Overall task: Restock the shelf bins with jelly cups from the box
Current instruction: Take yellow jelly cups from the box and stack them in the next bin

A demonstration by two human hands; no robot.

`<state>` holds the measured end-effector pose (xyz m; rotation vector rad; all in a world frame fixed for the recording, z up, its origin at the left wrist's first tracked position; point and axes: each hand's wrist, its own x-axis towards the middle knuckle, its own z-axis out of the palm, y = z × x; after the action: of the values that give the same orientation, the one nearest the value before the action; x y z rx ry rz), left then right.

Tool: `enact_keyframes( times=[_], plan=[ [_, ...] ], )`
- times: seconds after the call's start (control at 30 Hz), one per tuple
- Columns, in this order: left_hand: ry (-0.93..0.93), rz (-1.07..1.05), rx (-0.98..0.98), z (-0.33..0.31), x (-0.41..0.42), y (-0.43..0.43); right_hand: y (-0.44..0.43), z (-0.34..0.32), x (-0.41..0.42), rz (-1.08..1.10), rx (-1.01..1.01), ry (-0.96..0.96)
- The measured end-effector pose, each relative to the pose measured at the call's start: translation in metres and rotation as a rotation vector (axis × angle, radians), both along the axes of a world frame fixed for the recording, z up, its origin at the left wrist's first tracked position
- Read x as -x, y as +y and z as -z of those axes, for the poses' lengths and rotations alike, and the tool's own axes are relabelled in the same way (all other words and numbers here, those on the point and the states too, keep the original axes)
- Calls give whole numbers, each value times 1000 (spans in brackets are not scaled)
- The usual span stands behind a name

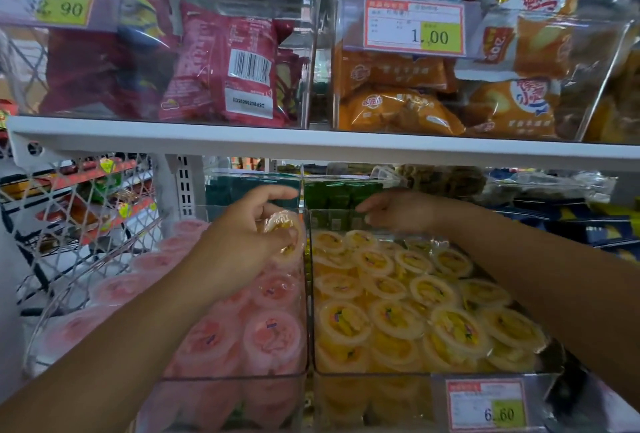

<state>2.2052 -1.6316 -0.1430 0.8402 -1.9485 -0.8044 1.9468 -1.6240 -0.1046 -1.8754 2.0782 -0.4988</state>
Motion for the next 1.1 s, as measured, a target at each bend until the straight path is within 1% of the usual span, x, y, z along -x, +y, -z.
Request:
enact_keyframes(
  times=[0.03, 0.07, 0.1, 0.13, 0.17, 0.2, 0.3, 0.33, 0.37, 0.43, 0.5, 0.57, 0.67, 0.77, 0.83, 0.93, 1.0, 1.1],
  plan=[
    [21, 16, 10, -1, 5, -1, 7, -5, -2, -43, 22, -124],
    [34, 25, 22, -2, 11, -1, 14, -8, -4, -99, 10, -310],
    [29, 20, 35, -3, 18, -1, 23, -12, -9, -165, -32, -493],
    [18, 16, 45, -4, 26, 0, 30, -13, -14, -229, -77, -633],
    [8, 24, 52, -5, 34, -1, 36, -13, -20, -284, -92, -717],
    [-5, 37, 55, -6, 43, 0, 39, -9, -26, -307, -63, -766],
    [-57, 84, 83, -8, 65, 2, 42, 2, -30, -222, 112, -891],
    [-78, 106, 80, -9, 70, 1, 42, 2, -26, -182, 147, -899],
    [-107, 137, 67, -9, 73, 0, 43, 0, -20, -138, 179, -855],
    [-219, 204, 62, -7, 76, -5, 40, -6, 2, -13, 240, -640],
    [-464, 228, 155, -4, 78, -9, 29, -8, 29, 100, 241, -432],
    [-664, 250, 229, -1, 82, -10, 19, -4, 49, 175, 157, -303],
    [-809, 318, 285, 3, 90, -10, 8, 6, 60, 229, 37, -185],
    [-956, 306, 337, 10, 94, -21, 2, 17, 58, 205, -31, -3],
    [-999, 290, 342, 13, 95, -26, 0, 26, 59, 180, -47, 47],
    [-992, 283, 342, 12, 95, -24, 0, 31, 59, 113, -36, 122],
    [-939, 283, 335, 7, 94, -17, 7, 28, 60, 94, -12, 114],
    [-809, 274, 303, -5, 86, 0, 33, 11, 55, 80, 93, 102]
  ],
)
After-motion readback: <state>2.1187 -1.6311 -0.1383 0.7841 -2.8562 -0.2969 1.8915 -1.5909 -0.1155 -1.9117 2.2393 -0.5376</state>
